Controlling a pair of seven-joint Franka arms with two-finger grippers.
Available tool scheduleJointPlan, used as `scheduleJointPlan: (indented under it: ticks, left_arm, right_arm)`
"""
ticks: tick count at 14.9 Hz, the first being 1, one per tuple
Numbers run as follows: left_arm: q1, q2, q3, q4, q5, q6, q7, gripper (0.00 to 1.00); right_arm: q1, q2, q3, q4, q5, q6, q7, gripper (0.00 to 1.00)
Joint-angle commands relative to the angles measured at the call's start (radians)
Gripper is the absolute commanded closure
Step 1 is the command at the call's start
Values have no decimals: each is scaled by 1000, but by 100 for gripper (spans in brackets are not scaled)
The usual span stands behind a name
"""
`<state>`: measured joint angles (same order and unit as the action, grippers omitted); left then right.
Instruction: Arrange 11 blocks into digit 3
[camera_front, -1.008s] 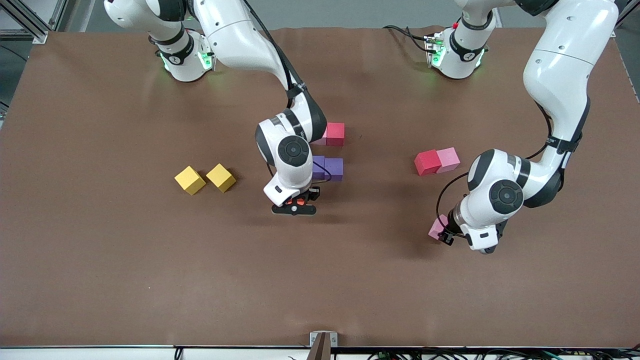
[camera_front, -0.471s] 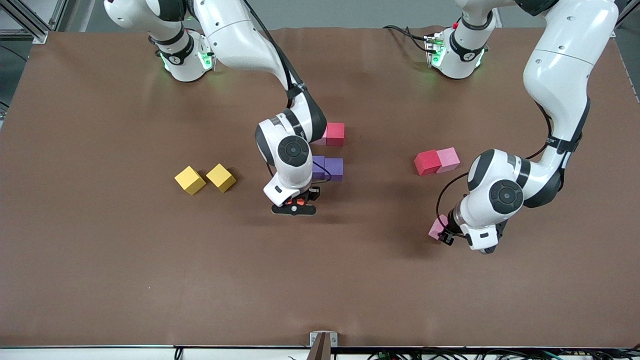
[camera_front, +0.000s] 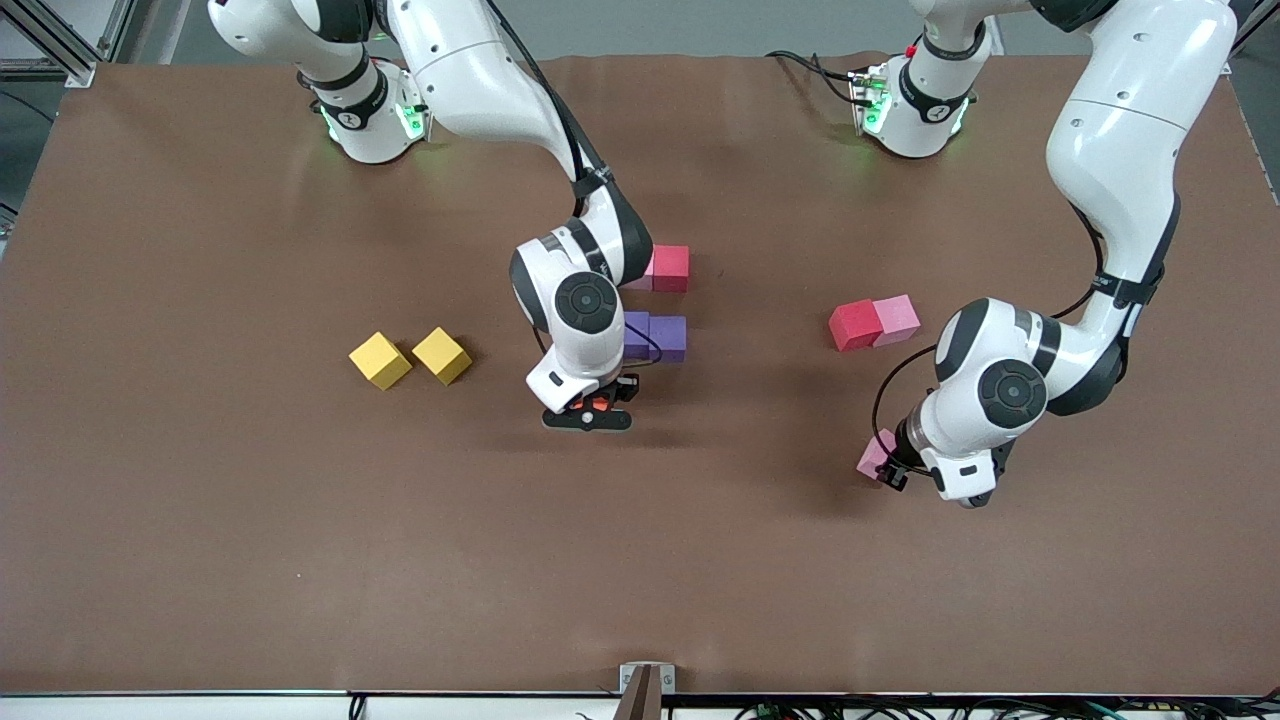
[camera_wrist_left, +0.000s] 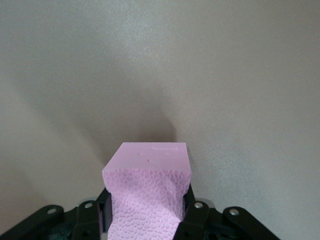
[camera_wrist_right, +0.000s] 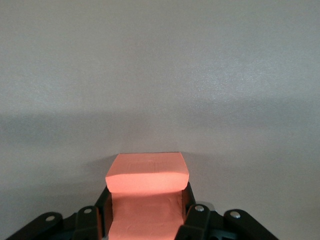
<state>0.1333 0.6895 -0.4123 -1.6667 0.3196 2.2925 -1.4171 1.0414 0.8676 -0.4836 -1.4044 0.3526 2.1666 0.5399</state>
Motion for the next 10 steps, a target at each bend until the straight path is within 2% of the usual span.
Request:
scheduleJointPlan:
  ticks: [1, 10]
  left_arm:
    - [3, 10, -3, 13, -10, -5, 7, 66]
    - [3, 11, -3, 13, -8, -4, 9, 66]
  right_arm:
    - [6, -21, -3, -31, 9, 13, 2, 97]
    - [3, -21, -3, -31, 14, 13, 5, 95]
